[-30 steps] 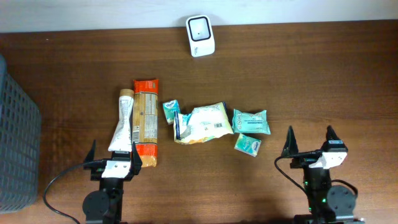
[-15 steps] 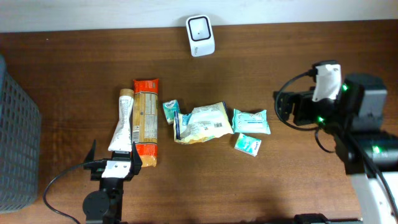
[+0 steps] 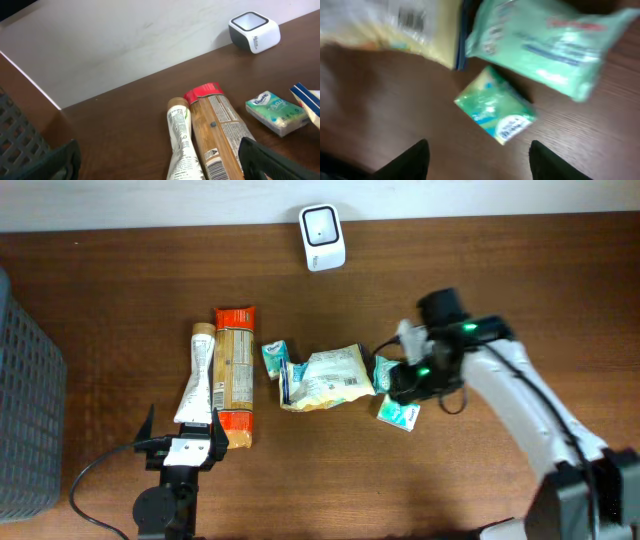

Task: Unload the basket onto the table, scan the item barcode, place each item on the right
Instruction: 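Reach the right gripper toward the items at the table center, then lower the right gripper onto the small teal tissue pack and grasp it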

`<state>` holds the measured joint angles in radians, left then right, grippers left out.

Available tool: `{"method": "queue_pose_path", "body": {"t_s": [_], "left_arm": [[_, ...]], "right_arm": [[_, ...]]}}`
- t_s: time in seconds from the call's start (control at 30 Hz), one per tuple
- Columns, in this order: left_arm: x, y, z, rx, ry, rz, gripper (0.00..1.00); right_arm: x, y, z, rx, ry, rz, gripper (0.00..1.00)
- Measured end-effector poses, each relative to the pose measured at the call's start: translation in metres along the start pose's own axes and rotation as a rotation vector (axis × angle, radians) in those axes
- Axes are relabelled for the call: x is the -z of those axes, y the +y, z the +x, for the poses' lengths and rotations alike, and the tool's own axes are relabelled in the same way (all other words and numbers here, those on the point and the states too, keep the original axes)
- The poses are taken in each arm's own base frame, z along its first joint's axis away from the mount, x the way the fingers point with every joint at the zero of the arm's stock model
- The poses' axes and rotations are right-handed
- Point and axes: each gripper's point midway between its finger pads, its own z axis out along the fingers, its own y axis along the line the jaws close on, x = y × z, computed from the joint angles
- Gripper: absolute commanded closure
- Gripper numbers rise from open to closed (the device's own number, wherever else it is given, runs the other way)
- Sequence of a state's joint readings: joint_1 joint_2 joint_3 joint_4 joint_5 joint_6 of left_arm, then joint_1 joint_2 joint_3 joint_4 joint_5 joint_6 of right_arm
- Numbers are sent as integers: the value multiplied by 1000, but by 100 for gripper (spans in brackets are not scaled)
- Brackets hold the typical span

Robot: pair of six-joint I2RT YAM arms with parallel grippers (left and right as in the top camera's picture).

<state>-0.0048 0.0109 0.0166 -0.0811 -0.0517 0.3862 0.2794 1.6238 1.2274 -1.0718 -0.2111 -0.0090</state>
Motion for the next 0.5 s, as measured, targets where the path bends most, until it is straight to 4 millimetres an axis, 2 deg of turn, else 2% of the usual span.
{"method": "queue_pose_path", "body": {"t_s": [0.07,0.27,0.33,0.37,0.5], "left_arm": [[0,0,0,0,0,0,1],[0,0,0,0,0,0,1],[0,0,0,0,0,0,1],[0,0,0,0,1,0,1],[0,0,0,0,0,0,1]], "right_arm": [[-20,14,5,106,62,91,45],[-48,43,4,327,58,389,57],[-56,42,11,353,64,481,59],[-61,35,16,347,75,527,59],[-71,20,18,327,44,596,59]]}}
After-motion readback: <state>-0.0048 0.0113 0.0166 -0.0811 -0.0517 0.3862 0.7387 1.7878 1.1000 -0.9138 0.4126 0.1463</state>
